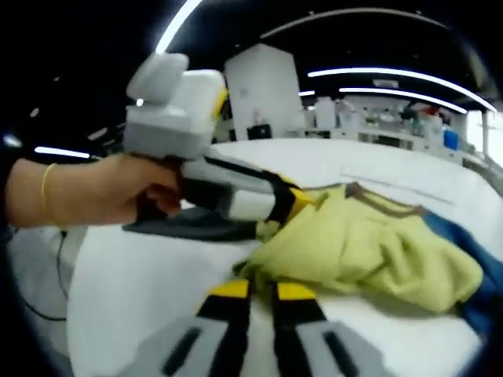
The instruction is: Fold the garment on the visible template until the final outline fits inside the template.
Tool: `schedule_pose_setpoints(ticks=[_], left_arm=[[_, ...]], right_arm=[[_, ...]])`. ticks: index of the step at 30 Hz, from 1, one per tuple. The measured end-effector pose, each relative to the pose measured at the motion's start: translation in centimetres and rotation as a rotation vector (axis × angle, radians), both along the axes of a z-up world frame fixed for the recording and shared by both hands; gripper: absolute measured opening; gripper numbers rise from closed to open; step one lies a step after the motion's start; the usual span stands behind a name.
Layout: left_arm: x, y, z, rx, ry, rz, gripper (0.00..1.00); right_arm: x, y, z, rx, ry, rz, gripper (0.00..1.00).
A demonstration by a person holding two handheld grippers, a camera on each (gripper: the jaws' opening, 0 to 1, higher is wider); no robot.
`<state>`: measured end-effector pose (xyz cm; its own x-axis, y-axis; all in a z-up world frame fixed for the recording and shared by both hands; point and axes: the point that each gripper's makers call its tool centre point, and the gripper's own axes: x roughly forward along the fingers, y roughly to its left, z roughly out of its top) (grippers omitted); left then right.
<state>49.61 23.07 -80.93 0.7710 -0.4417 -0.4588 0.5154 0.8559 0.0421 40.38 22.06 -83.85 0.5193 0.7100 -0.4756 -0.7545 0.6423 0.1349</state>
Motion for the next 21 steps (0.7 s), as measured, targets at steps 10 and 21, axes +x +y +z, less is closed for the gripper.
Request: schedule_pose_setpoints(ticks=[10, 21], left_arm=[[-0.4, 0.0, 0.4, 0.001, -0.007, -0.029, 0.1], [-2.4, -0.1, 2.5, -0.016, -0.029, -0.088, 0.19]], right_arm=[[-0.1, 0.0, -0.2, -0.044, -0.006, 0.029, 0.0], [-0.4, -0.1, 0.3, -0.062, -0.007, 0.048, 0.0]])
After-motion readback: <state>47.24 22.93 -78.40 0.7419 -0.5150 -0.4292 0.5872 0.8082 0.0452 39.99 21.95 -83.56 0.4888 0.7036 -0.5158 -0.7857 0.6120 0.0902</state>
